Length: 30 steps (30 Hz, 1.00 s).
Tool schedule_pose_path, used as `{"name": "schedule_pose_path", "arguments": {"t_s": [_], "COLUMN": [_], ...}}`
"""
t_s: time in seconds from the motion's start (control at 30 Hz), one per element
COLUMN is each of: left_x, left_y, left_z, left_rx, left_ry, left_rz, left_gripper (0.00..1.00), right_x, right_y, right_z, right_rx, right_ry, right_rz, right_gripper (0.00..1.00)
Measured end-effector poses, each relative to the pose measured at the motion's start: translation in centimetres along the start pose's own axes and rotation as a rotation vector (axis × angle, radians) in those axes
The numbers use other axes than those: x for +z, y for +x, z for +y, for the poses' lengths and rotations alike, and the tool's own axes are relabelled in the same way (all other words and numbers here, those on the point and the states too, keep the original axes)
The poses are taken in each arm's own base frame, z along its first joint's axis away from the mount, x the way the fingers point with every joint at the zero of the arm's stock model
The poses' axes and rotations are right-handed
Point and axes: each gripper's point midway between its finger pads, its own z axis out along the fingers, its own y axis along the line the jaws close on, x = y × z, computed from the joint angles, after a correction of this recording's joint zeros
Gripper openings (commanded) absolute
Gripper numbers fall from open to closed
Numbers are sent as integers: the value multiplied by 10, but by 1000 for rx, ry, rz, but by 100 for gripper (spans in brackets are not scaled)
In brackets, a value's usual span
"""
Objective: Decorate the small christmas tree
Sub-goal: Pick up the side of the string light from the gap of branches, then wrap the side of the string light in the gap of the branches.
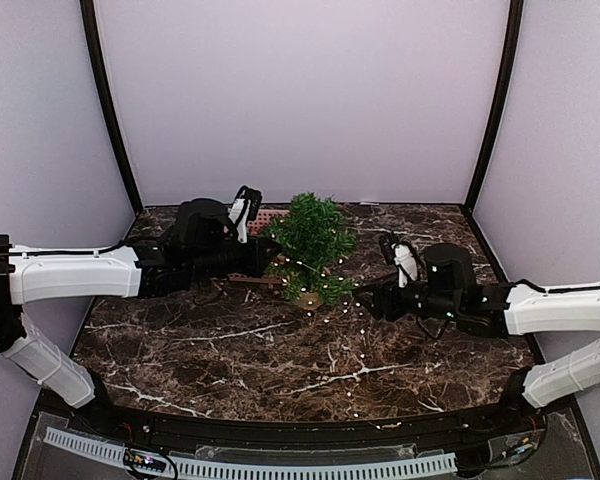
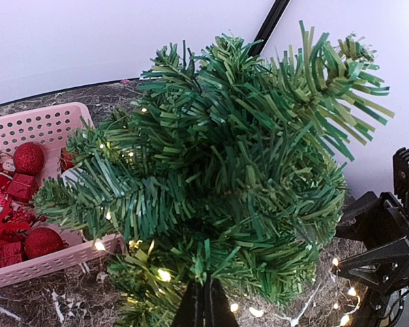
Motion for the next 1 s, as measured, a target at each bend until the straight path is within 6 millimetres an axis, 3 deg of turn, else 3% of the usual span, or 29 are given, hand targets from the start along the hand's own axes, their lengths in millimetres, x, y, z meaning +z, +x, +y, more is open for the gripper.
{"name": "schedule_pose_path", "arguments": {"t_s": [0.13,0.23,0.5,0.87,1.0], "left_x": [0,0,0,-5,-7], "left_y": [0,0,1,-1,0], "left_z": [1,1,2,8,12], "left_rx": [-1,-1,-1,-3,-4], "left_ry": [1,5,5,-11,-18], "left_rz": [1,4,9,8,9], "left_gripper": [0,0,0,0,0], "right_x": [14,23,36,27,34], "right_y": [-23,-26,-13,-48,-39], "right_z": [15,22,19,-6,-11], "right_rx": [-90,-137,-200,-144,-122], "right_ry": [-49,-77,-77,92,114], "right_rz": [-13,1,51,-12,25], "right_gripper": [58,52,0,0,0]}}
